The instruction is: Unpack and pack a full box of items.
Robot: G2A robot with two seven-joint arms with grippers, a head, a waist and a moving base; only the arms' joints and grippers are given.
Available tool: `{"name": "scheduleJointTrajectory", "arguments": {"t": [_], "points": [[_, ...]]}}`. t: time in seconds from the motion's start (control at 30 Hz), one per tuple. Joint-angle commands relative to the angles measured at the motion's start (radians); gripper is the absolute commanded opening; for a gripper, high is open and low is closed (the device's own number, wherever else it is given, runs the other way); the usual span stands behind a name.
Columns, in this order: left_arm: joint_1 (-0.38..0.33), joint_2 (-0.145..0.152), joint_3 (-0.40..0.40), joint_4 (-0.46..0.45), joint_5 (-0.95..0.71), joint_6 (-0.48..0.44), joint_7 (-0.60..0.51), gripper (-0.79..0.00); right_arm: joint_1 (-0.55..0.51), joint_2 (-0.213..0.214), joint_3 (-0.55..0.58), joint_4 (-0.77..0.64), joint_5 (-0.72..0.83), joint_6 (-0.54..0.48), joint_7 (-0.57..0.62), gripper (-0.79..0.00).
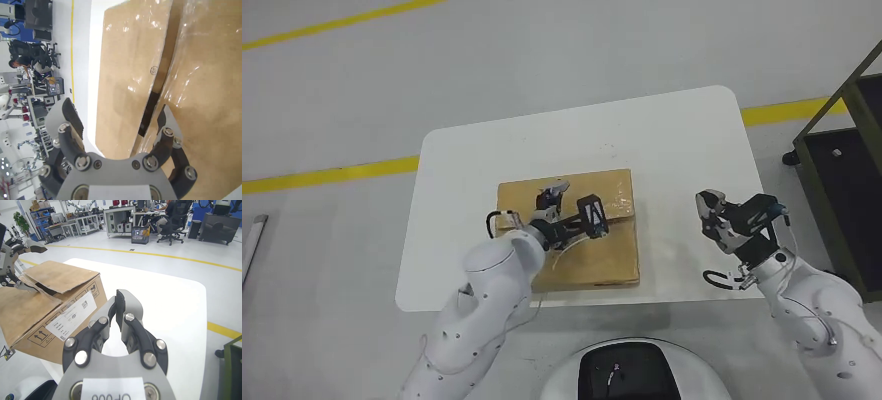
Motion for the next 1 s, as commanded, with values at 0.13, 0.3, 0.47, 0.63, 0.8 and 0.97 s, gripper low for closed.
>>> {"name": "scheduleJointTrajectory", "arguments": {"t": [0.13,0.3,0.47,0.63,0.8,0.97], "points": [[-0.019,-0.003,0.016,0.020,0.057,-0.009,0.001,0.000,-0.003,0.001,0.001,-0.001,0.006,0.005,-0.001,-0.693],[-0.027,-0.004,0.022,0.031,0.114,0.018,0.031,-0.754,-0.003,0.001,0.000,-0.001,0.010,0.005,0.000,-0.690],[-0.029,-0.006,0.026,0.036,0.154,0.041,0.081,-0.785,0.002,0.001,-0.003,0.000,0.013,0.007,0.001,-0.693],[-0.026,-0.010,0.021,0.031,0.151,0.071,0.110,-0.785,0.005,0.002,-0.004,0.004,0.013,0.011,0.004,-0.693],[-0.021,-0.015,0.029,0.008,0.138,0.063,0.118,-0.785,0.004,0.003,0.001,0.008,0.015,0.015,0.001,-0.702],[-0.022,-0.021,0.040,-0.016,0.129,0.053,0.117,-0.785,-0.003,0.004,0.012,0.010,0.021,0.017,0.000,-0.714]]}}
